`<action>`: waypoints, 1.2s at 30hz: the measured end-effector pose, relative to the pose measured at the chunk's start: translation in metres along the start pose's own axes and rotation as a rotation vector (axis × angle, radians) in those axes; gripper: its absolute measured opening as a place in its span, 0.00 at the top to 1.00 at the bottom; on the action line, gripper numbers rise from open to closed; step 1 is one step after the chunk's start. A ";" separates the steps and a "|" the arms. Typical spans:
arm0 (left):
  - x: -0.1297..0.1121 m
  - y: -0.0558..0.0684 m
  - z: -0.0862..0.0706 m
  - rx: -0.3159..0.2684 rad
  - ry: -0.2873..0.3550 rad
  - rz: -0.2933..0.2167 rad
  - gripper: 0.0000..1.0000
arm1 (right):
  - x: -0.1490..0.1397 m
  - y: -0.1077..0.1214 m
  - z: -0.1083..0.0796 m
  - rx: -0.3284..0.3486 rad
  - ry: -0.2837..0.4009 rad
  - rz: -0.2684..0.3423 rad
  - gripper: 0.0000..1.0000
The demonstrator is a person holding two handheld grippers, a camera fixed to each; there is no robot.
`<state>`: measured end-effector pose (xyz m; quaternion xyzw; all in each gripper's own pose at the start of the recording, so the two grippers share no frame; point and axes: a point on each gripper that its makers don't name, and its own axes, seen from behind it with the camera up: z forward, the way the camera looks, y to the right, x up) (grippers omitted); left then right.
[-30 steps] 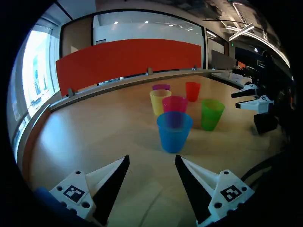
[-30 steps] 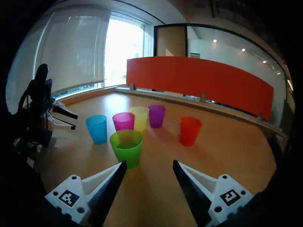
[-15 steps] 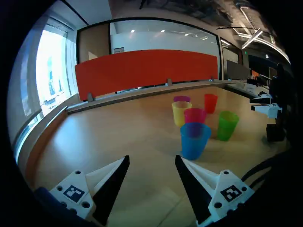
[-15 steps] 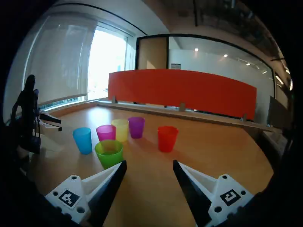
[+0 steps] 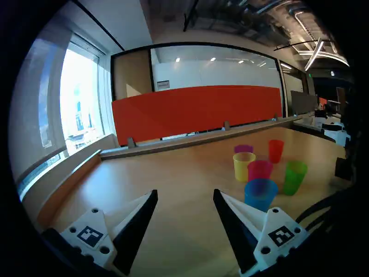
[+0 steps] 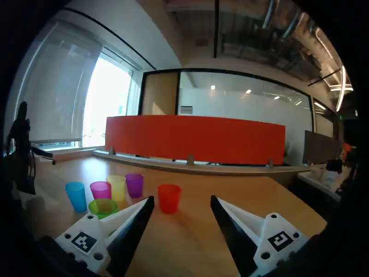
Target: Pour water
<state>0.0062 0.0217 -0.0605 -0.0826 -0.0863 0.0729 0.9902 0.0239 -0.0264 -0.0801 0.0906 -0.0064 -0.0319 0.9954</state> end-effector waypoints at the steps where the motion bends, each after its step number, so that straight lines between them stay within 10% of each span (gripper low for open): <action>1: 0.004 -0.003 0.001 0.011 0.017 -0.001 0.11 | 0.002 0.004 0.001 -0.009 0.008 0.001 0.06; 20: 0.044 -0.024 0.021 0.086 0.177 -0.092 0.11 | 0.034 0.047 0.011 -0.104 0.085 0.038 0.06; 36: 0.048 -0.037 0.026 0.203 0.203 0.027 0.11 | 0.039 0.083 0.005 -0.225 0.036 -0.008 0.06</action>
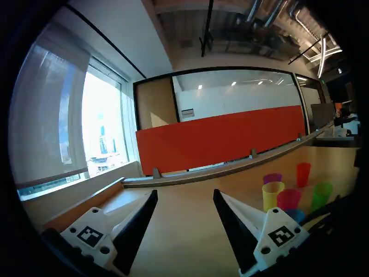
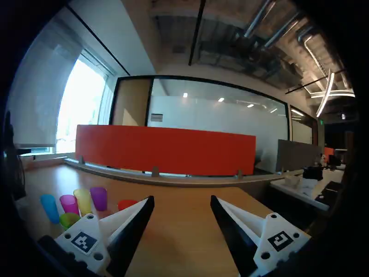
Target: Pour water
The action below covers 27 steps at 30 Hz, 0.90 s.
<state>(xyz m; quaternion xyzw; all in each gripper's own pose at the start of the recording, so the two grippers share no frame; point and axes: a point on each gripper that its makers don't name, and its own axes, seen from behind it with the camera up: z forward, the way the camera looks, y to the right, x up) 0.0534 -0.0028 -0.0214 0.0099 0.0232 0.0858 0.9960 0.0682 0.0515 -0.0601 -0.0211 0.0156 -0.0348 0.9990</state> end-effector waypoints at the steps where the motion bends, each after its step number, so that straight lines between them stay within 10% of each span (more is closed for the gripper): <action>1: -0.003 0.001 0.000 0.002 -0.005 0.005 0.11 | 0.000 0.002 0.000 -0.008 -0.005 0.004 0.06; 27: -0.056 0.010 0.019 0.030 -0.050 -0.113 0.11 | 0.013 0.000 0.000 -0.051 -0.030 0.036 0.06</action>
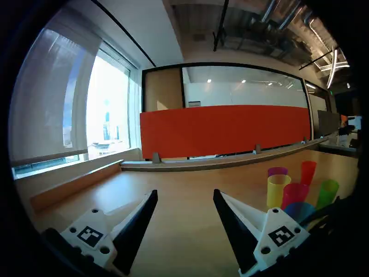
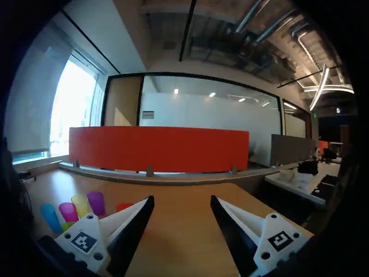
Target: Pour water
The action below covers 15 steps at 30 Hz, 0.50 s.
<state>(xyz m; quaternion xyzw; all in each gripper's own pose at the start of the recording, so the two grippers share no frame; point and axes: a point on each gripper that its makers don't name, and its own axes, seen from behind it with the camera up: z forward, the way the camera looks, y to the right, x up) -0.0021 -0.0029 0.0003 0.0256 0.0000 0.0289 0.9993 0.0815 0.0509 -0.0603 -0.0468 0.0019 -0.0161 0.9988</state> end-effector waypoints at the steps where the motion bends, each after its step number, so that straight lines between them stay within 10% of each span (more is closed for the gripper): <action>1: -0.002 0.000 0.001 -0.002 -0.001 -0.007 0.11 | 0.000 -0.001 0.000 0.001 0.000 0.000 0.06; 15: -0.005 0.000 0.004 -0.014 0.011 -0.064 0.11 | 0.001 -0.005 0.003 0.011 -0.002 -0.003 0.06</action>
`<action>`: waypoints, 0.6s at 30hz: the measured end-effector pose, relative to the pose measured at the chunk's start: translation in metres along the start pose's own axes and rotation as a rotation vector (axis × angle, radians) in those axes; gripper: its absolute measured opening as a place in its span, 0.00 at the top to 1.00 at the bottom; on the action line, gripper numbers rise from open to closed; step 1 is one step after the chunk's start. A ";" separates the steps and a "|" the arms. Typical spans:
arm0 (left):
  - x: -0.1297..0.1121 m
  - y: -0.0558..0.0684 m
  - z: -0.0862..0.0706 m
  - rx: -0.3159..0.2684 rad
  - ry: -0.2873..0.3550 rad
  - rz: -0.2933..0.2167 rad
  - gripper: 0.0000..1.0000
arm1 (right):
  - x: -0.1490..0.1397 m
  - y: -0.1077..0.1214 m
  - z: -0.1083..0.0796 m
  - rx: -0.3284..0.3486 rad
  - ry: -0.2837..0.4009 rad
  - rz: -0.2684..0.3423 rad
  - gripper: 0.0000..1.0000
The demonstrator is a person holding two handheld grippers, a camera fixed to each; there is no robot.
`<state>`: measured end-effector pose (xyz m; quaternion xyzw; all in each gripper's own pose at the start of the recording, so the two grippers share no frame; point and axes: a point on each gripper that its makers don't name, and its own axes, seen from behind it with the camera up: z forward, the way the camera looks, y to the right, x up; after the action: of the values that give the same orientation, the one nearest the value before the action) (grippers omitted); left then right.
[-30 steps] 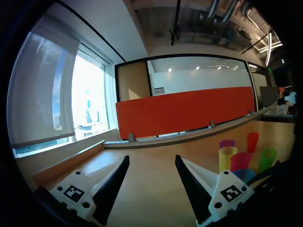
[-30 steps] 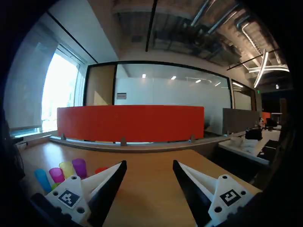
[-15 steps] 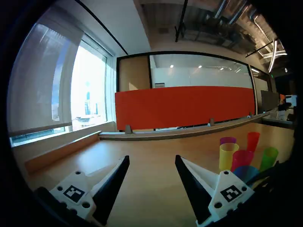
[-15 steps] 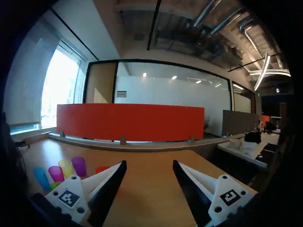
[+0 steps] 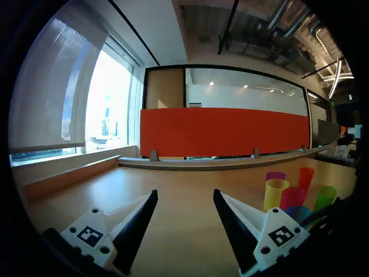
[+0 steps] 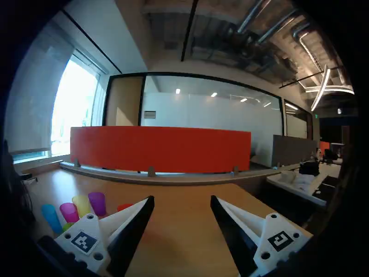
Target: Pour water
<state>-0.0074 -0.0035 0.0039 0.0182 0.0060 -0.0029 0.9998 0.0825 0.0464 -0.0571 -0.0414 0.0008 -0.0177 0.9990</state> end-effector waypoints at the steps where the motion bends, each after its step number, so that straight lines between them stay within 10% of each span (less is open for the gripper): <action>1: 0.000 0.000 0.000 -0.001 0.000 0.000 0.11 | -0.001 0.000 0.000 0.000 -0.001 0.001 0.06; 18: -0.001 0.003 -0.002 -0.018 0.001 0.004 0.11 | -0.009 0.003 0.000 0.001 -0.008 0.010 0.06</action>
<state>-0.0083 -0.0002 0.0021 0.0094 0.0064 -0.0010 0.9999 0.0738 0.0493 -0.0576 -0.0410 -0.0029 -0.0127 0.9991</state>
